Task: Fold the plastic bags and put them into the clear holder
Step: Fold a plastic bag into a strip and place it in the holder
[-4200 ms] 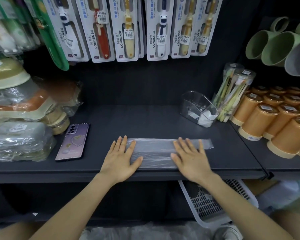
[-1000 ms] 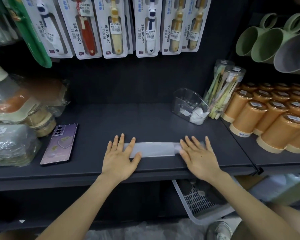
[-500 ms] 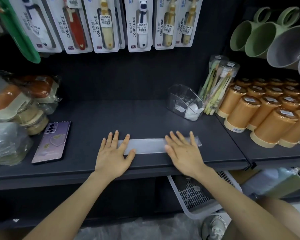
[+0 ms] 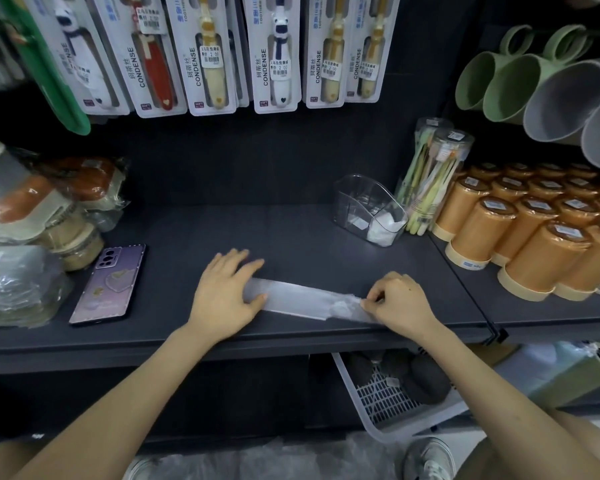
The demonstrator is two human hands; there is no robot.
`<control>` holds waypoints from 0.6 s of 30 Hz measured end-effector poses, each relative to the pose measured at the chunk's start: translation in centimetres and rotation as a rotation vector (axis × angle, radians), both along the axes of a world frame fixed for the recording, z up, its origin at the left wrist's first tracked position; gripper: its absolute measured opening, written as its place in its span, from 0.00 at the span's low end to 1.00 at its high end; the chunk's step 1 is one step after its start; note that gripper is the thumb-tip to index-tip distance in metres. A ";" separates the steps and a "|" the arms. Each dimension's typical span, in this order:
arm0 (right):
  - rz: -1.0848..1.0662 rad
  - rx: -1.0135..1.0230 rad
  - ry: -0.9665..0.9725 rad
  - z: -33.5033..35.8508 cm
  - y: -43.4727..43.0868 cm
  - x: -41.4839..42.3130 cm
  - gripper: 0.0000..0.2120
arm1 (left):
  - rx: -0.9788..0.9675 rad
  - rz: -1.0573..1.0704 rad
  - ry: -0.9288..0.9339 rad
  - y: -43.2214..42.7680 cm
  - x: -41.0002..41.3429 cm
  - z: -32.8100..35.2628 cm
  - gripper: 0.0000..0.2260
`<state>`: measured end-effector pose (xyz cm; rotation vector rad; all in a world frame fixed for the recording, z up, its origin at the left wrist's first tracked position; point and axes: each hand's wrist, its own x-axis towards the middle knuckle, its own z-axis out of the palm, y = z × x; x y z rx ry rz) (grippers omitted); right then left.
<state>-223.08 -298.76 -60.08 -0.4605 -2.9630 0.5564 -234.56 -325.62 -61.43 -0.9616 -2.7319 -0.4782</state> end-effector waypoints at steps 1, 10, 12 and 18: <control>0.027 0.007 0.017 0.0 -0.3 0.3 0.09 | 0.113 -0.040 0.032 0.7 0.9 0.0 0.26; 0.034 -0.390 -0.108 2.7 -2.9 3.2 0.07 | 0.112 -0.288 -0.175 3.9 5.5 -2.0 0.31; -0.053 -0.776 -0.070 4.1 -3.5 2.9 0.06 | 0.122 -0.292 -0.183 3.9 5.6 -1.7 0.33; -0.158 -1.393 -0.038 8.1 -5.2 -1.2 0.05 | 0.274 -0.149 -0.225 4.6 5.5 -1.3 0.21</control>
